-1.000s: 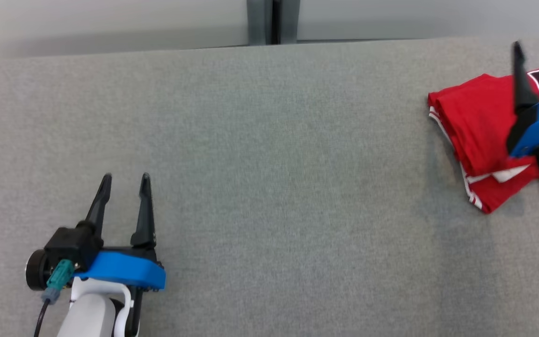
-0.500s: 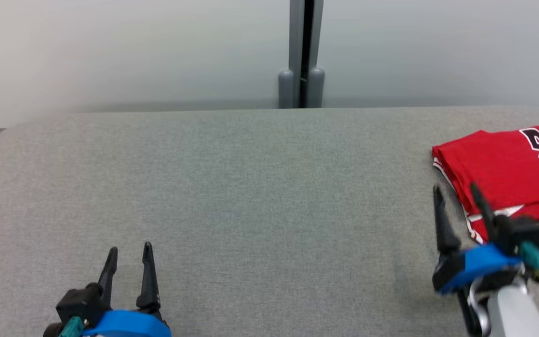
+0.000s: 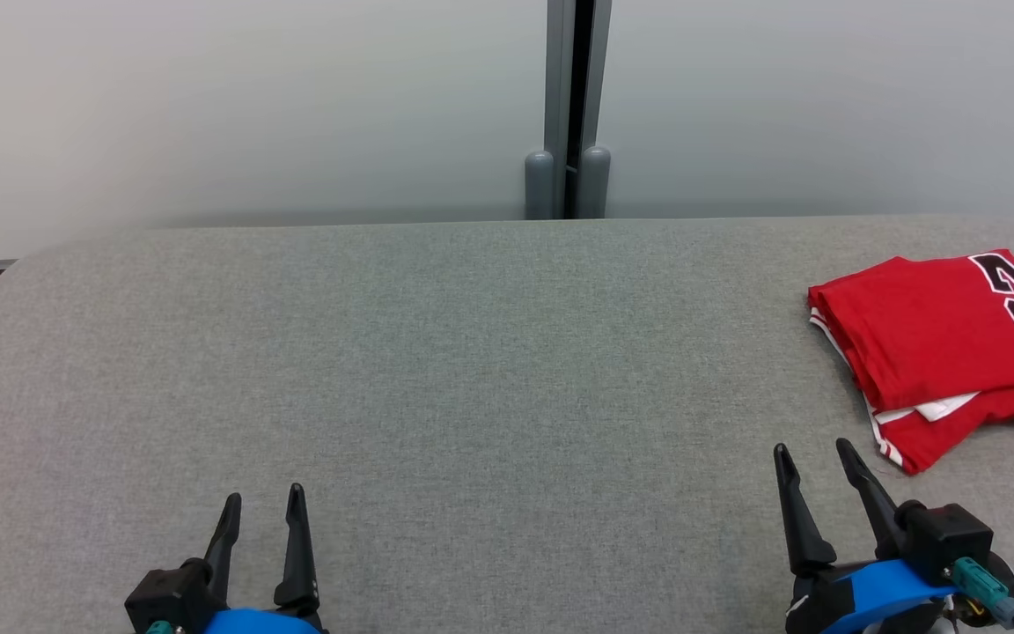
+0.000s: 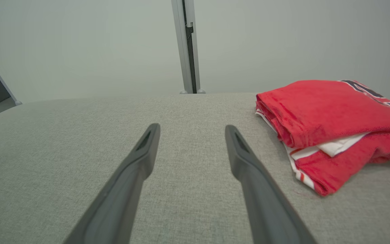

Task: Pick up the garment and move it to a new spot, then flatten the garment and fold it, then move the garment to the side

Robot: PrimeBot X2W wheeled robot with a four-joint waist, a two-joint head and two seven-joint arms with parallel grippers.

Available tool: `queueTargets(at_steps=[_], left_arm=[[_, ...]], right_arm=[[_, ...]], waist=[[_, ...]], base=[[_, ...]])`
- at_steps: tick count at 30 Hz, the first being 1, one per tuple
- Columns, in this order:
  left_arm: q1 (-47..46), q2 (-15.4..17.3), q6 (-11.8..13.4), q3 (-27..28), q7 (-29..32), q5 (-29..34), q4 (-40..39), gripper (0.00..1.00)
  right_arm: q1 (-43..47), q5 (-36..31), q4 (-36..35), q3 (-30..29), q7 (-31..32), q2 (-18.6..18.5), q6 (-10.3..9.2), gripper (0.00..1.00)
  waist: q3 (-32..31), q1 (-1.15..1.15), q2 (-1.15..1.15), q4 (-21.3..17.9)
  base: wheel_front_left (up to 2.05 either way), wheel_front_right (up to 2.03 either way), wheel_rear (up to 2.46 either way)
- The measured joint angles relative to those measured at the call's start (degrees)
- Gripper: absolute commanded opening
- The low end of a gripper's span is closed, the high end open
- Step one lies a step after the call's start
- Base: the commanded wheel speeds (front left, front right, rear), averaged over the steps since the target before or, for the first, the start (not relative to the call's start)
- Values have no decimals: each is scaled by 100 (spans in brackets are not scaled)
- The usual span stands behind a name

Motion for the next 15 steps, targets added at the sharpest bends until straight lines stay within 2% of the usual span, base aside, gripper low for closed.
queueTargets(at_steps=[15], left_arm=[[-8,-9,-21,-80,1,-82,46,100]], right_arm=[[26,48,22,63,-34,0,0,100]], waist=[[-40,0,0,-72]], base=[[0,0,0]])
